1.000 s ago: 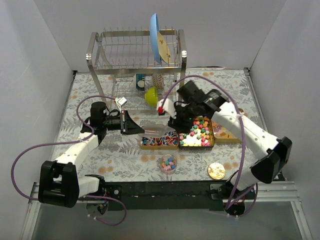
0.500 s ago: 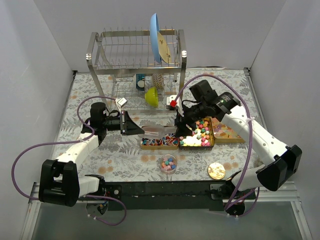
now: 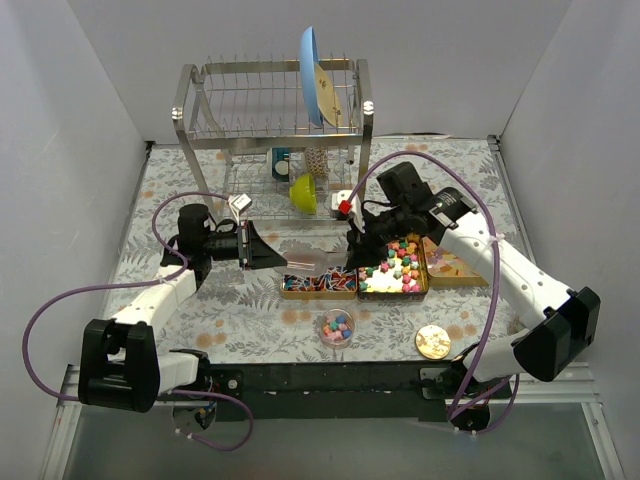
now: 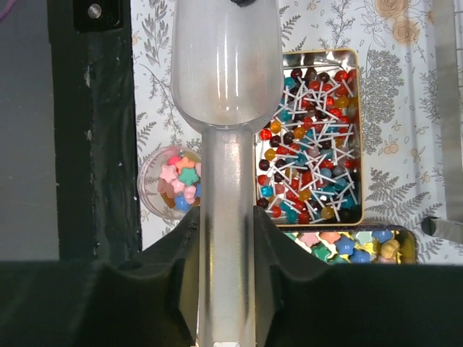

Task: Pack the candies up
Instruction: Adjust the spatula.

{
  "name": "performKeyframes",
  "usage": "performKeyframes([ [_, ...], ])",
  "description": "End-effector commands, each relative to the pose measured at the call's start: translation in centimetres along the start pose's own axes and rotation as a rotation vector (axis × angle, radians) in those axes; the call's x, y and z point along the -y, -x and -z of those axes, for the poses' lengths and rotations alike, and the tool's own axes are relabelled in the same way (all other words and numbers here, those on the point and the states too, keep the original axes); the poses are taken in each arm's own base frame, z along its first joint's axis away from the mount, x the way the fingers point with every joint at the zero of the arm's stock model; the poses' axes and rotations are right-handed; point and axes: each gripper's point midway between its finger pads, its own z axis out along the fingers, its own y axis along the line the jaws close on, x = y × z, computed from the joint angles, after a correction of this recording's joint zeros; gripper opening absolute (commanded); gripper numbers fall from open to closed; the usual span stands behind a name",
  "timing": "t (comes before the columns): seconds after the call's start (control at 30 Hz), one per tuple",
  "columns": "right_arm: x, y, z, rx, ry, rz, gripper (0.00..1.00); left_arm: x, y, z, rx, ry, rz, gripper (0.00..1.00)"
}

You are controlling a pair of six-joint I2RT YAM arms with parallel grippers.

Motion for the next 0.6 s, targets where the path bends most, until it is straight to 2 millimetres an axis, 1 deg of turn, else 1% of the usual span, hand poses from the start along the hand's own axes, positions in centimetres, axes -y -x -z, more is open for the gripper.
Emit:
performKeyframes([
  [0.0,0.2,0.6,-0.3,0.029,0.004,-0.006,0.2,1.4,1.0,0.4,0.014,-0.021,-0.064,0.0],
  [0.07,0.6,0.6,-0.1,0.016,-0.021,-0.003,0.06,1.1,1.4,0.4,0.031,-0.004,-0.069,0.0],
  [0.1,0.8,0.5,0.0,0.007,-0.029,0.001,0.03,0.6,1.5,0.4,0.039,0.024,-0.045,0.18],
  [0.13,1.1,0.4,0.0,-0.011,-0.034,0.02,0.01,0.0,2.0,0.5,0.066,0.066,-0.045,0.3],
  [0.17,1.5,0.3,0.7,-0.051,-0.059,0.029,0.01,-1.0,2.9,0.7,0.11,0.135,-0.035,0.38],
  [0.2,1.5,0.1,1.2,-0.08,-0.059,0.043,0.01,-2.2,2.8,1.0,0.117,0.194,-0.019,0.49],
  [0.23,1.9,-0.6,1.1,-0.129,-0.042,0.089,0.01,-3.1,3.1,1.3,0.136,0.248,-0.02,0.51],
  [0.27,2.5,-1.4,1.5,-0.19,-0.068,0.099,0.01,-4.1,3.3,1.6,0.154,0.311,-0.019,0.53],
  [0.3,2.3,-1.8,2.4,-0.241,-0.064,0.097,0.01,-6.1,3.8,2.6,0.199,0.442,-0.024,0.54],
  [0.33,2.8,-2.7,2.3,-0.293,-0.054,0.123,0.01,-6.9,4.0,3.1,0.219,0.495,-0.026,0.55],
  [0.37,3.3,-3.7,2.9,-0.358,-0.075,0.127,0.01,-7.8,4.0,3.6,0.238,0.549,-0.021,0.55],
  [0.4,3.3,-4.2,3.3,-0.398,-0.073,0.126,0.01,-9.3,4.1,4.5,0.266,0.636,-0.009,0.55],
  [0.43,3.9,-4.7,3.3,-0.434,-0.082,0.128,0.01,-10.1,4.0,5.0,0.28,0.682,0.009,0.53],
  [0.47,4.5,-5.3,3.8,-0.482,-0.114,0.131,0.01,-10.7,4.0,5.3,0.289,0.716,0.022,0.51],
  [0.5,4.7,-5.7,4.0,-0.509,-0.112,0.132,0.01,-11.2,3.8,5.7,0.293,0.746,0.034,0.47],
  [0.53,5.2,-5.7,4.1,-0.533,-0.119,0.132,0.01,-12.3,3.8,6.3,0.31,0.805,0.056,0.39],
  [0.57,5.9,-5.9,4.6,-0.566,-0.154,0.14,0.01,-12.8,3.5,6.5,0.312,0.826,0.075,0.2],
])
